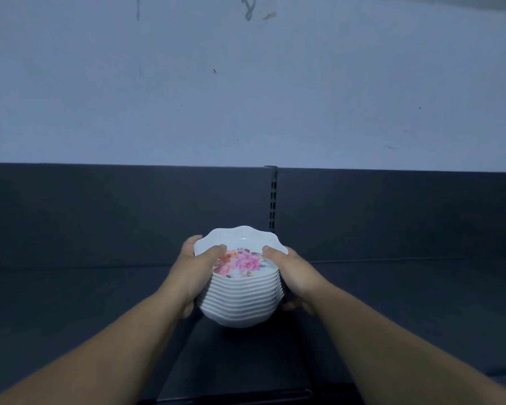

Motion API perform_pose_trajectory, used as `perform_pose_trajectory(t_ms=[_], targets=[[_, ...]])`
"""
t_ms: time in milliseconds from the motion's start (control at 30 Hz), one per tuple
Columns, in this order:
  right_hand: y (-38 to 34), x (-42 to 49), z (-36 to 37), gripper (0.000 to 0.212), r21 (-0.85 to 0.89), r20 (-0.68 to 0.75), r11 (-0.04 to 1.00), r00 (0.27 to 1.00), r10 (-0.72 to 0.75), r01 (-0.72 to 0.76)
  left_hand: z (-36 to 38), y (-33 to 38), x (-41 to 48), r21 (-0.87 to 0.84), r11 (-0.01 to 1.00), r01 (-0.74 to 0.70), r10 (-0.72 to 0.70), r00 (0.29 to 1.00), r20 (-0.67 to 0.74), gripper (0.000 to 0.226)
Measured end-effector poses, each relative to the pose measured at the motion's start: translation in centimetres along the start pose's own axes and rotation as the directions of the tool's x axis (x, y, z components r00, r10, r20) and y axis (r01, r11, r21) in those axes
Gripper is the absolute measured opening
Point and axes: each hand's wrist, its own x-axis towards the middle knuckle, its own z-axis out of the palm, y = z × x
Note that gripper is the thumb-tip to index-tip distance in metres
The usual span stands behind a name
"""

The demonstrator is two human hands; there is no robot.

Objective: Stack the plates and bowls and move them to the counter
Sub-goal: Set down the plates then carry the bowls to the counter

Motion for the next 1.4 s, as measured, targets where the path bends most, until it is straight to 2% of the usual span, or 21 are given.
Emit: perform_pose_trajectory(t_ms=[100, 333, 500, 967, 1133, 1300, 1400], targets=[[0.0, -0.1, 0.3, 0.039, 0.05, 0.003, 0.999, 1.0, -0.001, 0.0, -0.1, -0.2, 0.1, -0.059, 0.998, 0.004, -0.003, 1.0, 0.022, 0.053], [0.1, 0.1, 0.9, 0.053, 0.142, -0.015, 0.99, 1.0, 0.023, -0.021, 0.3, -0.6, -0.3, -0.19, 0.982, 0.017, -0.01, 0.999, 0.041, 0.058], [0.2, 0.1, 1.0, 0.044, 0.143, -0.04, 0.99, 0.999, -0.017, 0.022, 0.8, -1.1, -0.7, -0.199, 0.979, -0.041, 0.042, 0.999, -0.002, 0.061], [0.0, -1.1, 1.6, 0.04, 0.119, -0.099, 0.987, 0.991, -0.093, 0.104, 0.2, -1.5, -0.8, -0.156, 0.985, -0.073, 0.075, 0.997, 0.007, 0.061], [-0.6, -2.7, 1.9, 0.039, 0.111, -0.141, 0.977, 0.976, -0.166, 0.183, -0.1, -0.9, -1.5, -0.153, 0.981, -0.12, 0.122, 0.992, 0.008, 0.068], [-1.0, -4.3, 2.4, 0.051, 0.043, -0.178, 0.954, 0.942, -0.284, 0.295, -0.9, 0.0, -2.6, -0.183, 0.966, -0.183, 0.189, 0.982, 0.011, 0.059], [-1.4, -5.3, 2.7, 0.045, 0.001, -0.188, 0.934, 0.918, -0.35, 0.356, -1.6, 0.7, -3.5, -0.206, 0.954, -0.217, 0.224, 0.975, 0.011, 0.058]])
